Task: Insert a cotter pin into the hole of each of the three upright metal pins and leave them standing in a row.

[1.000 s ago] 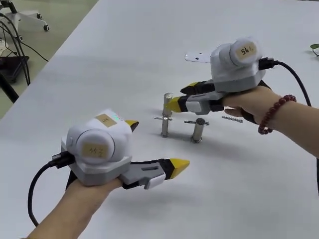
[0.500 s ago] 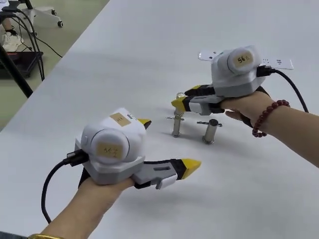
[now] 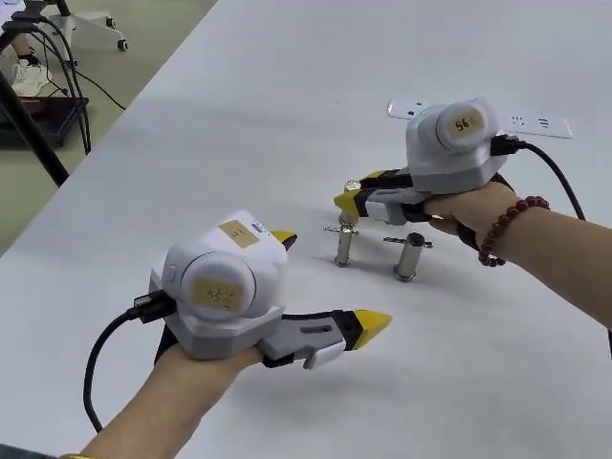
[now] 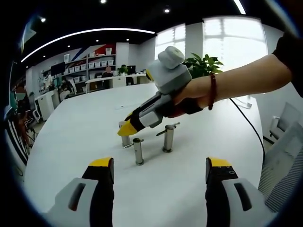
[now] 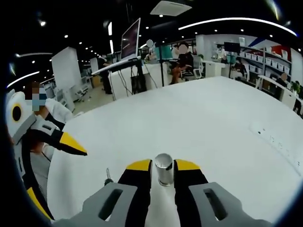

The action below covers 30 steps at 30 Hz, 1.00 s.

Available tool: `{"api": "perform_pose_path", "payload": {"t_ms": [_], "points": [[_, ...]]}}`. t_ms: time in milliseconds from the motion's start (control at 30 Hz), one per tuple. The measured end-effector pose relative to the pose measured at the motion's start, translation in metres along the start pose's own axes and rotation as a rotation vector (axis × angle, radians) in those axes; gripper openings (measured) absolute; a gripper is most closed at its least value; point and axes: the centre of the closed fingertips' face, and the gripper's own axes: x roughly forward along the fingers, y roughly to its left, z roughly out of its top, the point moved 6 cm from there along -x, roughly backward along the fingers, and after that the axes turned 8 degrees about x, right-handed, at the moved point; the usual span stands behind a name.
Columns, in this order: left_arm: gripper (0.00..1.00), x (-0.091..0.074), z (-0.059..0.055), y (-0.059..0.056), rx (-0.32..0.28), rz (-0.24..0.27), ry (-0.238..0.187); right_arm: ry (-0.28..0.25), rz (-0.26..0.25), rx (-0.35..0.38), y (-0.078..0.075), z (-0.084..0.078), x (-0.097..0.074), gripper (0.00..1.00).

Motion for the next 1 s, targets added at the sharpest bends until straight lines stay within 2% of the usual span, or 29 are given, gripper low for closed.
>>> {"api": "perform_pose_path", "payload": {"t_ms": [67, 133, 233, 367, 467, 667, 1000], "points": [[0.78, 0.0, 0.0, 0.0, 0.0, 0.001, 0.001, -0.002, -0.008, 0.002, -0.002, 0.0, 0.001, 0.1], [0.77, 0.0, 0.001, -0.001, -0.001, 0.001, -0.004, -0.01, -0.007, 0.05, -0.002, 0.0, 0.0, 0.1], [0.78, 0.0, 0.002, -0.002, 0.009, -0.003, -0.014, -0.01, -0.003, 0.047, -0.001, -0.001, -0.001, 0.1], [0.78, 0.001, 0.001, -0.003, 0.019, -0.007, -0.005, 0.004, 0.001, 0.037, -0.001, -0.001, -0.002, 0.09], [0.78, 0.001, 0.001, -0.002, 0.021, -0.006, -0.003, 0.013, -0.002, -0.005, -0.001, 0.001, -0.001, 0.09], [0.78, 0.0, 0.0, 0.0, 0.03, 0.006, -0.002, 0.021, -0.006, -0.015, -0.003, 0.0, -0.003, 0.08], [0.82, 0.002, 0.001, -0.003, 0.034, -0.008, -0.009, 0.035, -0.029, -0.033, -0.008, -0.006, -0.024, 0.08]]}}
